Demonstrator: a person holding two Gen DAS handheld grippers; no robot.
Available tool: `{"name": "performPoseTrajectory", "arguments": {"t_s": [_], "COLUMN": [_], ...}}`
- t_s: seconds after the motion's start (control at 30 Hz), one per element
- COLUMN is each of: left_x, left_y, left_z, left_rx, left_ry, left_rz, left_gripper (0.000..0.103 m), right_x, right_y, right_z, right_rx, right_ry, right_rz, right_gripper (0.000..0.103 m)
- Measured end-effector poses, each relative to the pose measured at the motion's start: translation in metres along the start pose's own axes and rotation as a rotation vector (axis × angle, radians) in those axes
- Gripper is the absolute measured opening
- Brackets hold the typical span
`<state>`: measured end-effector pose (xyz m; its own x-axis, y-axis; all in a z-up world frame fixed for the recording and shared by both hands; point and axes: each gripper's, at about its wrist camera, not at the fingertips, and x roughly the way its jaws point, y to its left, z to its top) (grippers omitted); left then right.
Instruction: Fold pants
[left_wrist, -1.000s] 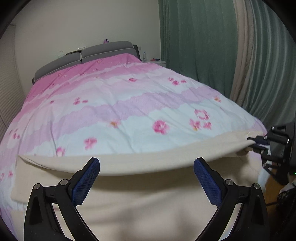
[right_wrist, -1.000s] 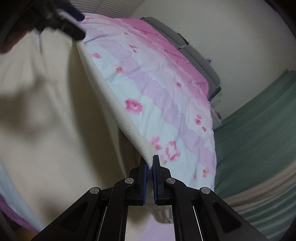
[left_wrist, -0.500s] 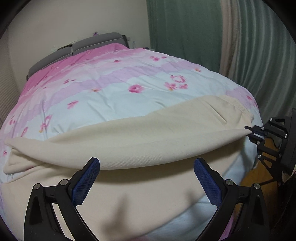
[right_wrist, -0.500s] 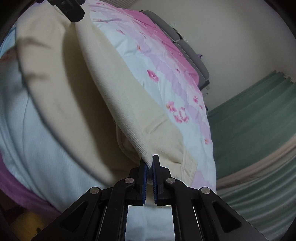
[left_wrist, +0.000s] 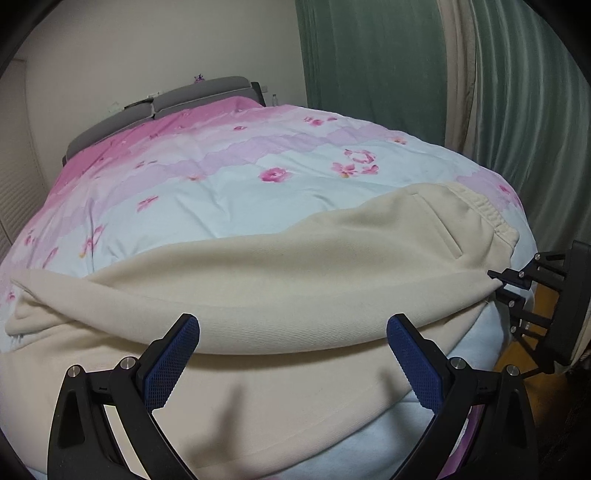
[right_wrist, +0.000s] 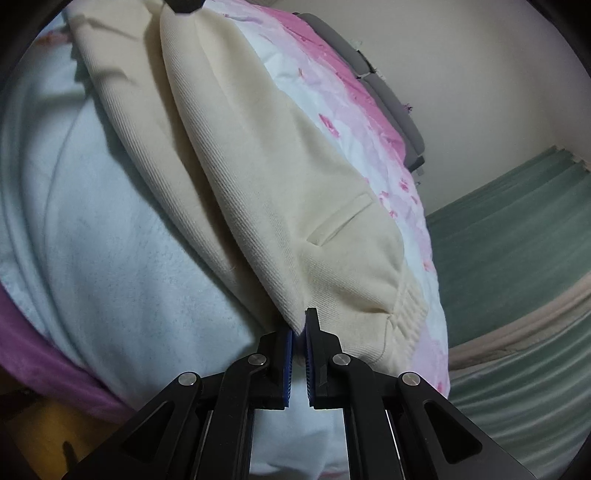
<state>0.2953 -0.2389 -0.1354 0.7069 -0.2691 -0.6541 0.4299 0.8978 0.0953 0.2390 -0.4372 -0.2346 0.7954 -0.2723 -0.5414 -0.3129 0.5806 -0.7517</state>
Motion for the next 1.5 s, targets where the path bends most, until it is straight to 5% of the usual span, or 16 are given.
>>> {"name": "performPoseTrajectory", "arguments": {"t_s": [0.17, 0.33, 0.57, 0.73, 0.93, 1.07, 1.23, 1.5], "left_x": [-0.013, -0.013, -0.011, -0.003, 0.032, 0.053, 0.063, 0.053], "left_y": [0.017, 0.066, 0.163, 0.207, 0.229, 0.233, 0.240, 0.253], "left_z": [-0.008, -0.009, -0.019, -0.024, -0.030, -0.038, -0.038, -0.037], "left_rx": [-0.014, -0.130, -0.374, -0.443, -0.501, -0.571, -0.647, -0.697], "left_ry": [-0.047, -0.030, 0.018, 0.040, 0.109, 0.137, 0.107, 0.053], "left_rz": [0.047, 0.094, 0.103, 0.095, 0.021, -0.031, -0.070, -0.077], "left_gripper": [0.103, 0.103, 0.099, 0.099, 0.071, 0.065, 0.060, 0.026], "right_x": [-0.006, -0.018, -0.046, -0.059, -0.071, -0.072, -0.066, -0.065], "right_y": [0.012, 0.007, -0.025, -0.029, -0.020, -0.011, -0.010, -0.001], "right_z": [-0.003, 0.009, 0.053, 0.090, 0.114, 0.128, 0.130, 0.135], "right_rx": [0.025, 0.144, 0.602, 0.793, 0.884, 0.859, 0.873, 0.857], "right_ry": [-0.006, 0.001, 0.003, -0.020, -0.066, -0.065, -0.045, -0.029], "right_rz": [-0.060, -0.124, -0.072, -0.036, 0.016, 0.033, 0.040, 0.059], "right_gripper": [0.012, 0.050, 0.052, 0.059, 0.060, 0.060, 0.060, 0.060]}}
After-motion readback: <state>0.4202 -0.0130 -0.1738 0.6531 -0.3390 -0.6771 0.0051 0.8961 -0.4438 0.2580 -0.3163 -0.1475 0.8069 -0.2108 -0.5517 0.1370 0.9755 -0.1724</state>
